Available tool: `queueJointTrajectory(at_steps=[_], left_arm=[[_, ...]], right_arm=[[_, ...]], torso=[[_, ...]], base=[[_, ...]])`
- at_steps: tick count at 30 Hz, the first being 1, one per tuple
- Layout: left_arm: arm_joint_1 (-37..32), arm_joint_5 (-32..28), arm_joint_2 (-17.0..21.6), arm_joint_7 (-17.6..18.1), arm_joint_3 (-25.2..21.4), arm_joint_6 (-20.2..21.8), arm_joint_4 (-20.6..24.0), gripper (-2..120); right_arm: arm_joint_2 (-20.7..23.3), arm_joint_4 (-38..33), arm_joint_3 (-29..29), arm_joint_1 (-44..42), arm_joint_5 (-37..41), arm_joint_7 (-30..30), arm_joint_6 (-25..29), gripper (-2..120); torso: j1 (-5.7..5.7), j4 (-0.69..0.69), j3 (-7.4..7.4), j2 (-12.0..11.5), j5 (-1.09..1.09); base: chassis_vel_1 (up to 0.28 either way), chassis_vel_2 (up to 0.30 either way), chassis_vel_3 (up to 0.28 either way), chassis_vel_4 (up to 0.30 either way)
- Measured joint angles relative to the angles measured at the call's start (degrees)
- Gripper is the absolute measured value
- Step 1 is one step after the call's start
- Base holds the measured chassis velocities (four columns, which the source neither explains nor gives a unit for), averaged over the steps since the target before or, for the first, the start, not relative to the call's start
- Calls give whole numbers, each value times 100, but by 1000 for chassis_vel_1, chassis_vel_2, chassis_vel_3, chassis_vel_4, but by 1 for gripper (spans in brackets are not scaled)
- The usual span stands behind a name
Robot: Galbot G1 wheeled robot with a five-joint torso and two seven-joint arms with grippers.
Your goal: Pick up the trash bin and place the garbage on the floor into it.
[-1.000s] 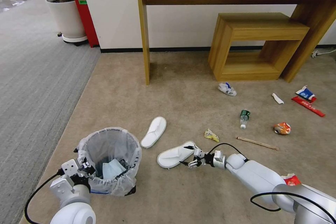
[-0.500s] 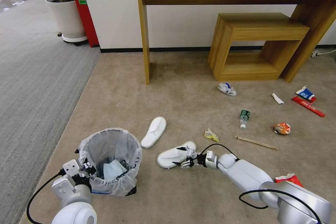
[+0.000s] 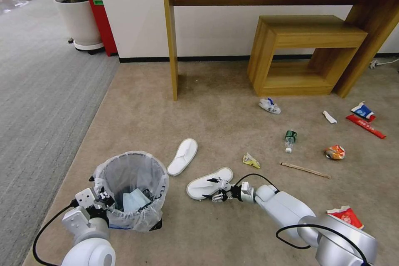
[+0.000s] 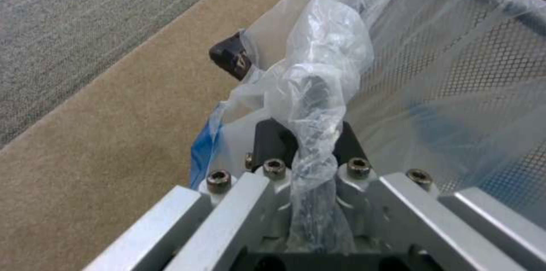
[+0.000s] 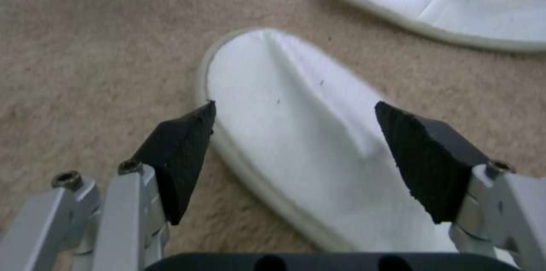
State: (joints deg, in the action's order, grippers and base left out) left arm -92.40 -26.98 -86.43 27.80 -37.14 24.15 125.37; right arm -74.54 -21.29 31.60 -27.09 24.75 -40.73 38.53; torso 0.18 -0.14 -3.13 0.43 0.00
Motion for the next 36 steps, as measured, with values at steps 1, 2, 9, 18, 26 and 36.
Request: queueJointTrajectory(at_steps=[1, 2, 9, 18, 26, 36], left_arm=[[-2, -1, 2, 1, 0, 0, 0, 3], [-2, -1, 2, 1, 0, 0, 0, 3], [-14, 0, 6, 1, 26, -7, 0, 3], [-91, 36, -16, 0, 68, -39, 22, 3], [-139, 73, -20, -8, 65, -91, 31, 3], [-128, 90, -28, -14, 62, -108, 43, 3]], right_arm=[[16, 5, -28, -20, -14, -2, 8, 73], [16, 5, -28, -20, -14, -2, 8, 73], [88, 51, -249, -93, -148, -3, 40, 68], [63, 241, -556, -86, -357, -17, 96, 68], [54, 243, -614, -17, -360, -4, 104, 71], [72, 216, -641, 61, -346, 4, 113, 75]], torso=[[0, 0, 0, 0, 0], [0, 0, 0, 0, 0], [0, 0, 0, 0, 0], [0, 0, 0, 0, 0], [0, 0, 0, 0, 0], [0, 0, 0, 0, 0]], base=[[0, 0, 0, 0], [0, 0, 0, 0], [0, 0, 0, 0], [0, 0, 0, 0], [0, 0, 0, 0], [0, 0, 0, 0]])
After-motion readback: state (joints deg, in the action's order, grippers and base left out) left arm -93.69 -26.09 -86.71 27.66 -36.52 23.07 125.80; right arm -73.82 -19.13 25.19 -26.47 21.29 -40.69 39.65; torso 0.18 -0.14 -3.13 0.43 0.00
